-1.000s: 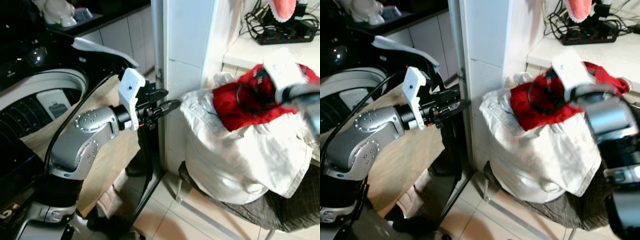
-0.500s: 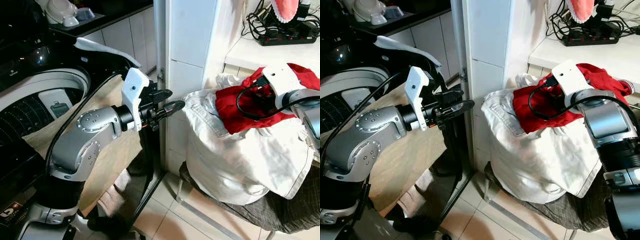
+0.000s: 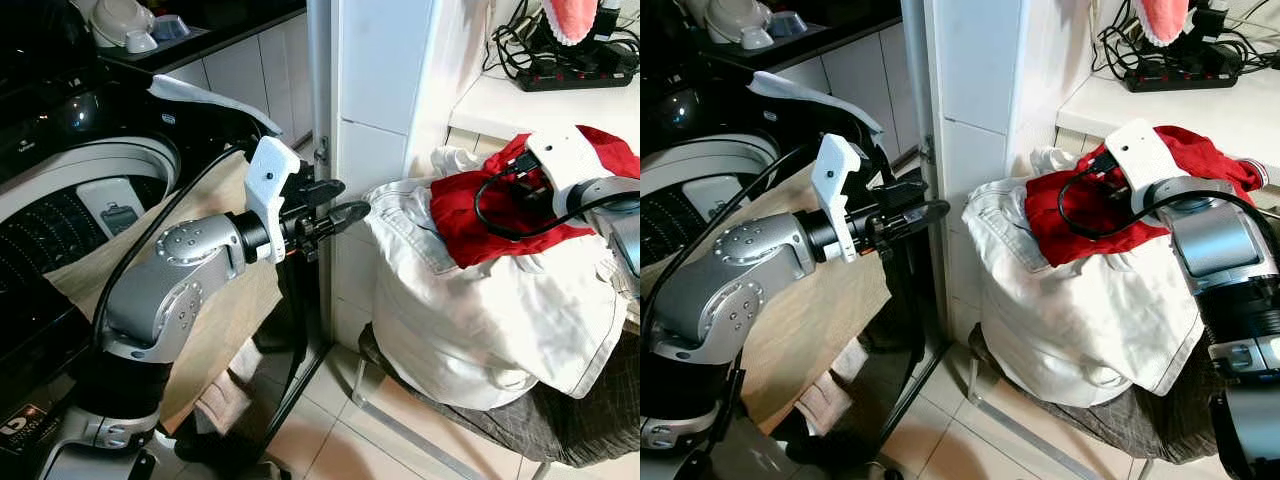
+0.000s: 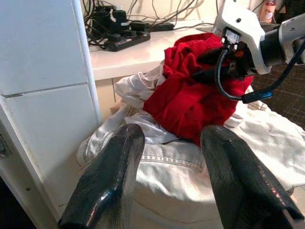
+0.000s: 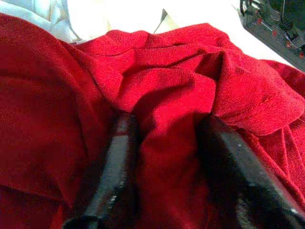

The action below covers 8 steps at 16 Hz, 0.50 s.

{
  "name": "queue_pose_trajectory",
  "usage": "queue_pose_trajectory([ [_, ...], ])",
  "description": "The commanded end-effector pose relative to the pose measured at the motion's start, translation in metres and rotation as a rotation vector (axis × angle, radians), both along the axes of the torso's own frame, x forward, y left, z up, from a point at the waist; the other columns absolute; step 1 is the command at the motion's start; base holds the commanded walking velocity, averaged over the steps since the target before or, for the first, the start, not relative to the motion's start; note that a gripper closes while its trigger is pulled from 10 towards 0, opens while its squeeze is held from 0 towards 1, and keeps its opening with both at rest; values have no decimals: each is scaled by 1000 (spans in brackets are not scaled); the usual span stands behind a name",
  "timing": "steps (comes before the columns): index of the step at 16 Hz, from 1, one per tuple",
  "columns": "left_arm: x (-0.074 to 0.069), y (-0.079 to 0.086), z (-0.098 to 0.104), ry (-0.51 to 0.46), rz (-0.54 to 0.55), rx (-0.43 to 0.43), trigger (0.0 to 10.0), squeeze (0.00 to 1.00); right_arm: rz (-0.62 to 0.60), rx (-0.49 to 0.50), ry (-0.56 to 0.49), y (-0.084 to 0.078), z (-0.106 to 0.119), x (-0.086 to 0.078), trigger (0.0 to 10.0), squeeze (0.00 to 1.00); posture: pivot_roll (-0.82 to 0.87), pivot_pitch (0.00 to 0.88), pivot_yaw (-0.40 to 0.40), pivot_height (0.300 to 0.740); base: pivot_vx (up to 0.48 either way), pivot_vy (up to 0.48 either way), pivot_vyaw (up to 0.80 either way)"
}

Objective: Clothes washing

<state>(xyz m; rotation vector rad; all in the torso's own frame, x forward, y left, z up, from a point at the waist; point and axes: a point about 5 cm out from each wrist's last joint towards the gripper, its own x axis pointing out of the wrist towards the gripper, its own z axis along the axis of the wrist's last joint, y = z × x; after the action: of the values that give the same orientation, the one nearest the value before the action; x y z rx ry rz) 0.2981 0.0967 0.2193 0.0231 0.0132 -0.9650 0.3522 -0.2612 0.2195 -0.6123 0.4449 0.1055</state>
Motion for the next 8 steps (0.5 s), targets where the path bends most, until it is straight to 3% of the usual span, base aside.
queue_pose_trajectory([
  [1, 1, 4, -3, 19, 38, 6, 10000, 0, 4, 16, 1, 0, -1, -2, 0, 0, -69, 0, 71, 740, 0, 0, 0],
  [8, 9, 15, -7, 15, 164, 12, 10000, 0, 25, 29, -64, 6, 13, 2, 0, 0, -52, 0, 56, 740, 0, 0, 0],
])
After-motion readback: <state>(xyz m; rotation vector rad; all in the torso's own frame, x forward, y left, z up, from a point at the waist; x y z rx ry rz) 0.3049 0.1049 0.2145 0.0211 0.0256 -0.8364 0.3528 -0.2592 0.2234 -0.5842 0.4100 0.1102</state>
